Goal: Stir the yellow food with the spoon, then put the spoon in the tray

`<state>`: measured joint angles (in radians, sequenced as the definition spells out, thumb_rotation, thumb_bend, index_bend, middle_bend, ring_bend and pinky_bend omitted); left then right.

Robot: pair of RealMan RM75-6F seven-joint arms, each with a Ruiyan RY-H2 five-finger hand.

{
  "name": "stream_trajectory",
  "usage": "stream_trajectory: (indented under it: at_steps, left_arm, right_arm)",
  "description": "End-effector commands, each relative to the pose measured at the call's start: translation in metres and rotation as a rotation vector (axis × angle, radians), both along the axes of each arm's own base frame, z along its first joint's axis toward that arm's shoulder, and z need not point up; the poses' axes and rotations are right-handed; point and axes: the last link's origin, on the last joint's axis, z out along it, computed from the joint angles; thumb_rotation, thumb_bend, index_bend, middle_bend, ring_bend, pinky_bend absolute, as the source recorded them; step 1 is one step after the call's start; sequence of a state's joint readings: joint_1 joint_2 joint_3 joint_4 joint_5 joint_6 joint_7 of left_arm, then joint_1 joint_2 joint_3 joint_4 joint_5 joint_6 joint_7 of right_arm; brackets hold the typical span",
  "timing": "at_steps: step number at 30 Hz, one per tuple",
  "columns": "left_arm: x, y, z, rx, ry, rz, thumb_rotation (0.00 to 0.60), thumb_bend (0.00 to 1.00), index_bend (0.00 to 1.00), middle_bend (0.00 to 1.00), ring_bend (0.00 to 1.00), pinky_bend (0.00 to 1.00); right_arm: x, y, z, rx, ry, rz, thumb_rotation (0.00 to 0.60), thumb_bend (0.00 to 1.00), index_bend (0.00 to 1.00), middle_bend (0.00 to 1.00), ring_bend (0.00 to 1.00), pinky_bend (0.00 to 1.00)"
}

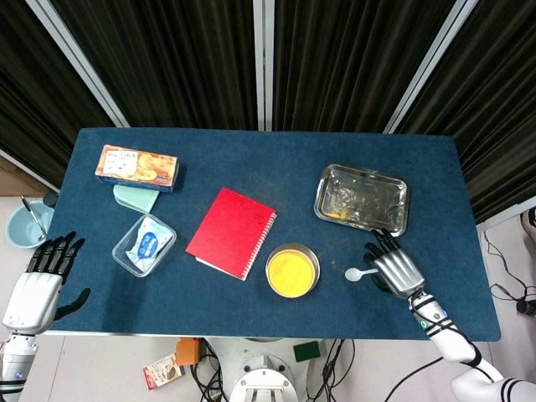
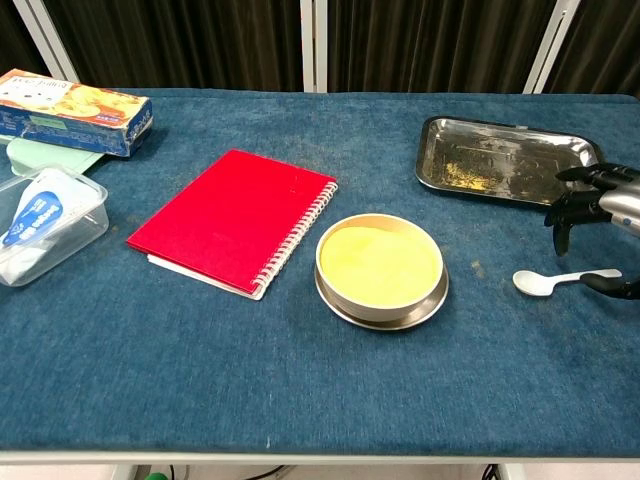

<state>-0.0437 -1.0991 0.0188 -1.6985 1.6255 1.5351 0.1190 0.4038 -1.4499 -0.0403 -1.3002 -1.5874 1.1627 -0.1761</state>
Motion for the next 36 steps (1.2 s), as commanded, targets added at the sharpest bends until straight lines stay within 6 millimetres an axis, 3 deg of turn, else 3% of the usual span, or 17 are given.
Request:
stream_trajectory:
  at_steps: [1,15,28,33,36]
  left_arm:
    - [0.000,0.000,0.000,-0.001,0.000,0.002,0.600,0.24,0.03,0.01,0.01,0.08]
    - [-0.003,-0.003,-0.001,0.000,-0.001,0.009,0.600,0.24,0.03,0.01,0.01,0.08]
    - [-0.003,-0.003,-0.001,0.002,-0.001,0.012,0.600,0.23,0.03,0.01,0.01,0.08]
    - [-0.004,-0.003,-0.001,0.003,0.001,0.014,0.600,0.23,0.03,0.01,0.01,0.08]
    - [-0.004,-0.003,0.000,0.008,0.001,0.014,0.600,0.24,0.03,0.01,0.01,0.08]
  right_arm:
    - [-0.001,-0.001,-0.004,0.012,0.008,-0.005,0.600,0.39,0.46,0.25,0.00,0.04]
    - [-0.006,-0.004,-0.010,0.019,0.028,-0.010,0.600,0.38,0.51,0.26,0.00,0.04]
    - [-0.006,-0.007,-0.010,0.017,0.033,-0.007,0.600,0.47,0.58,0.29,0.00,0.04]
    - [0.001,-0.009,0.002,-0.022,0.010,0.020,0.600,0.47,0.58,0.29,0.00,0.04]
    - [0.016,-0.013,0.018,-0.065,-0.023,0.071,0.600,0.47,0.58,0.29,0.00,0.04]
